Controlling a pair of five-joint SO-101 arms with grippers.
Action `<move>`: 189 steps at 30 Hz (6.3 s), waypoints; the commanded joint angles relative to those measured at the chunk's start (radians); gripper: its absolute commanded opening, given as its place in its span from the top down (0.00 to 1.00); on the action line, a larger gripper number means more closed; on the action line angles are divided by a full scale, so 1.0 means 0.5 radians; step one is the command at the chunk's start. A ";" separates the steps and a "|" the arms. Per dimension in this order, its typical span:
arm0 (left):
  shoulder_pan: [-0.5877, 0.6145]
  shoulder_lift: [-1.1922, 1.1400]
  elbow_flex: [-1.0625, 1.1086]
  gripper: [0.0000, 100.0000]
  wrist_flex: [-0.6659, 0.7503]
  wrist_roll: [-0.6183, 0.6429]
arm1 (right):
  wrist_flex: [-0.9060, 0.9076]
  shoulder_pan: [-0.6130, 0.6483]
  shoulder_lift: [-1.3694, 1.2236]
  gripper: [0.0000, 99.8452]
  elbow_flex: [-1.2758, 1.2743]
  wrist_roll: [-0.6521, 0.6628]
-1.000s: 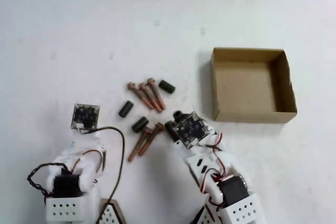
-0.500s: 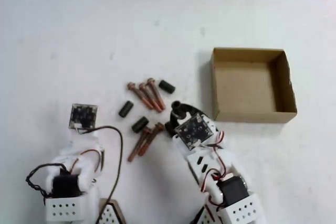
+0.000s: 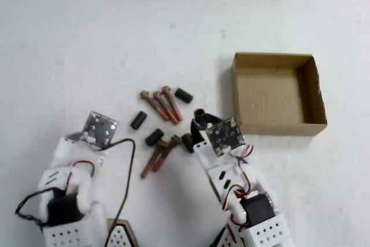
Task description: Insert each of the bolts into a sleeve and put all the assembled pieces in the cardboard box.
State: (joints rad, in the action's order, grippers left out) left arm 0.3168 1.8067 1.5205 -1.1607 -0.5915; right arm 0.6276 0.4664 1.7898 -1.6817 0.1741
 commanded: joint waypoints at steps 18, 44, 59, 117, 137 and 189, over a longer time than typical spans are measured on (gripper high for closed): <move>-0.324 -1.468 -1.252 0.98 -0.120 0.028 | 0.109 -0.097 0.020 0.98 -0.018 -0.025; -1.134 -3.546 -1.909 0.86 -0.080 0.951 | 0.124 -0.097 0.020 0.98 -0.018 -0.009; -1.355 -3.552 -2.050 0.85 -0.181 0.954 | 0.124 -0.097 0.023 0.98 -0.018 -0.009; -1.318 -3.570 -1.577 0.86 0.402 0.939 | 0.124 -0.112 0.023 0.98 -0.018 -0.009; -1.321 -3.555 -1.430 0.98 0.660 0.936 | 0.124 -0.115 0.023 0.98 -0.018 -0.009; -0.980 -1.389 -1.074 0.98 0.819 1.356 | -0.232 0.376 0.023 0.98 -0.018 -0.028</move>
State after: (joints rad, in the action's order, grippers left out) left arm -0.1834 1.0564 0.9958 -0.8094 -0.0269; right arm 0.5907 0.6137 1.7898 -1.6817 0.1726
